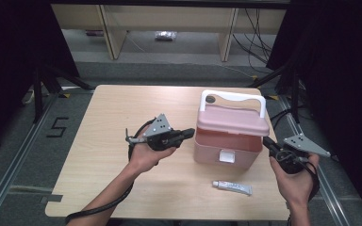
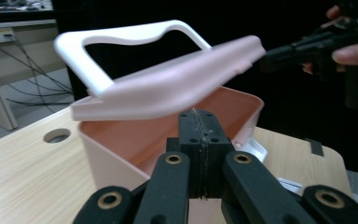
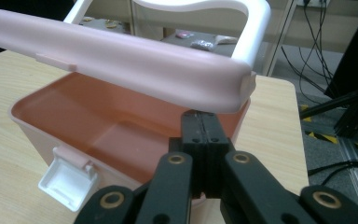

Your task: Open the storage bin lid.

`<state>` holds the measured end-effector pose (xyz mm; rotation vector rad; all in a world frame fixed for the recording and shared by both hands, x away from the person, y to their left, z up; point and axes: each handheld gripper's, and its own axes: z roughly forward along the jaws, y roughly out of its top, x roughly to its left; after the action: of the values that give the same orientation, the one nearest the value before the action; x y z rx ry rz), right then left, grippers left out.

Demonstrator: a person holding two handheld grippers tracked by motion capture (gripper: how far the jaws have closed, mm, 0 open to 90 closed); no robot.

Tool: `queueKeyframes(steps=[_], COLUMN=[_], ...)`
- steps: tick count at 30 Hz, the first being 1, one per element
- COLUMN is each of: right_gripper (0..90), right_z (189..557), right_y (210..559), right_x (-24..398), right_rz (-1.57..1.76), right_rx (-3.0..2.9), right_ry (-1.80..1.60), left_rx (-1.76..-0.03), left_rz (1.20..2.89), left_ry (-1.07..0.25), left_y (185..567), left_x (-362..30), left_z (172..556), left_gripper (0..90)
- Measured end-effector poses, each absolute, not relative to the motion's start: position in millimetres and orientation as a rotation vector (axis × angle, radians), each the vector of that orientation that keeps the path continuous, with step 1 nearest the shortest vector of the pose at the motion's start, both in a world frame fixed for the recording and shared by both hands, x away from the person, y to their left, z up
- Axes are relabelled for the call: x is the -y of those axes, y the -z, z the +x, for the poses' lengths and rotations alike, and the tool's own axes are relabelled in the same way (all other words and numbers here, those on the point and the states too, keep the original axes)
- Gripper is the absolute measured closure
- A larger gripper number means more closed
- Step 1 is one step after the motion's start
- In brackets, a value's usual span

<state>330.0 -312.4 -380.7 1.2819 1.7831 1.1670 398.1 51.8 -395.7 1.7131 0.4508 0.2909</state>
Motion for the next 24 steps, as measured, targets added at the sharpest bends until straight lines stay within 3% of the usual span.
queueKeyframes(steps=[24], right_gripper=[90.0], right_z=[342.1], right_y=[363.3], right_x=[308.0], right_rz=[1.259], right_rx=[-1.763], right_ry=[-1.175], left_rx=[-0.296], left_rz=[1.745], left_ry=[-0.266], left_y=[429.0], left_x=[-9.6], left_z=[384.1], left_gripper=[87.8])
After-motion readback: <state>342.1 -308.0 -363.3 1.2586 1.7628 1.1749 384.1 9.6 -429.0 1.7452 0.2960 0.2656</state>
